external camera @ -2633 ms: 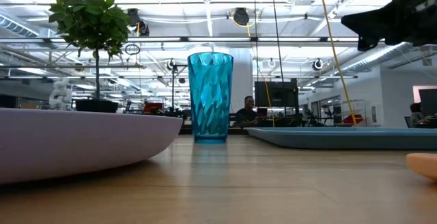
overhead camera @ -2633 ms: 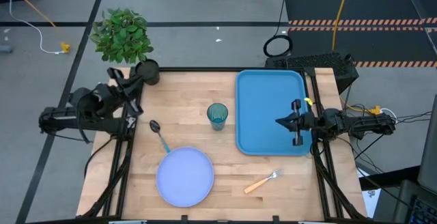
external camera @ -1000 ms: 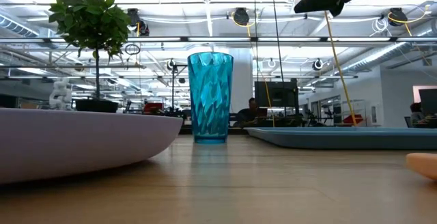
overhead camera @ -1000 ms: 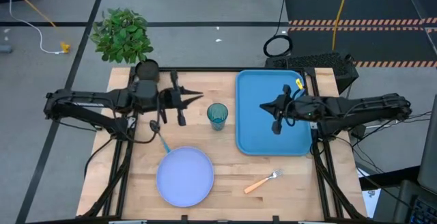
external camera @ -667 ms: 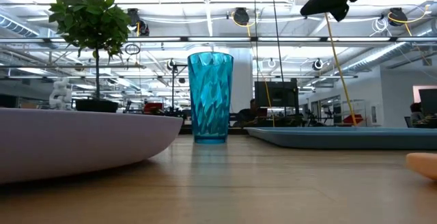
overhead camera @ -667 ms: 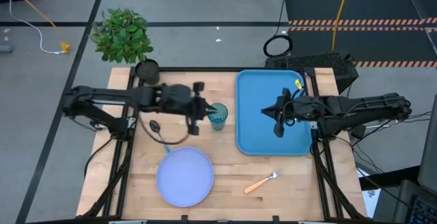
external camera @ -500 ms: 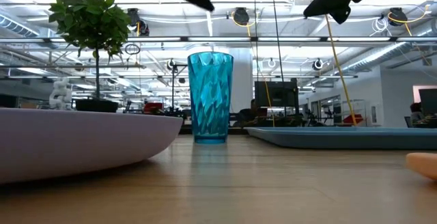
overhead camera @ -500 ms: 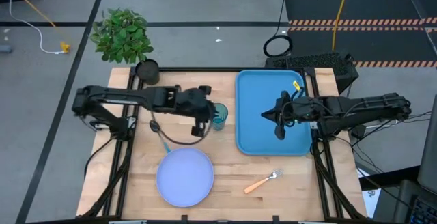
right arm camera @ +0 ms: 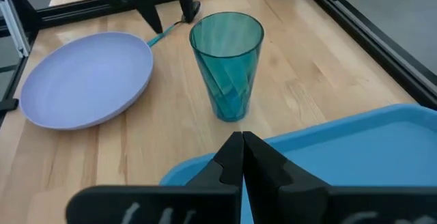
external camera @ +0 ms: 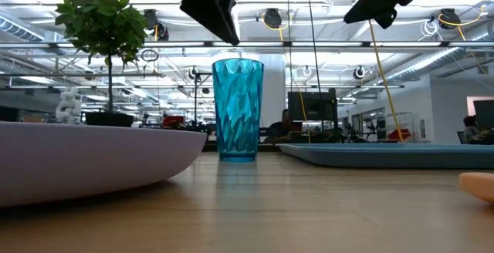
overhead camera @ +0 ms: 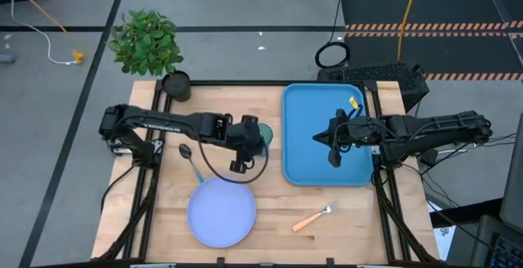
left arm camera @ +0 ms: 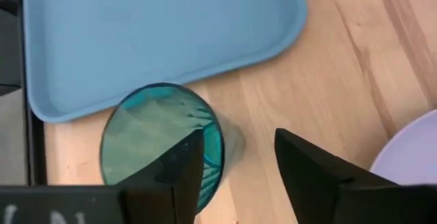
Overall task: Pick and place plate/cup/fork/spoon on tray
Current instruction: Put the blue transparent cup in the blue table tray
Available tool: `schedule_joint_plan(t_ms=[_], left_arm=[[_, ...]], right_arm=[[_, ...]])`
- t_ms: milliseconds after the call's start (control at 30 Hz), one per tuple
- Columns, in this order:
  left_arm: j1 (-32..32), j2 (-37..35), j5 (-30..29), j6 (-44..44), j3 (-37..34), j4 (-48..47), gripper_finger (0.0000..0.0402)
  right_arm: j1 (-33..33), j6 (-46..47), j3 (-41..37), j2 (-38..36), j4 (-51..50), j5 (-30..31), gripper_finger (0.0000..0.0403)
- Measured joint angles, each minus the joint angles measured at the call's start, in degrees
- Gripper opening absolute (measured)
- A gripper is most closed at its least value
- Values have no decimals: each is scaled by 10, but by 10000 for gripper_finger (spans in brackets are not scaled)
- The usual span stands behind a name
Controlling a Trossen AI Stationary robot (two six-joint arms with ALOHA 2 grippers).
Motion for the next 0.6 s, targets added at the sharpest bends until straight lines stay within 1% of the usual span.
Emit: schedule_joint_plan(t_ms=[233,333,433,600], left_arm=[[8,20,-1,11,0,-16,191],[9,28,0,29,-1,-18,186],[9,32,20,57,0,-16,164],[12,48,26,81,-1,-12,109]], right_arm=[[1,-1,0,0,22,0,0],[1,-2,0,0,23,0,0],[1,-3,0,0,24,-2,0],[1,-14,0,0,36,-17,0]])
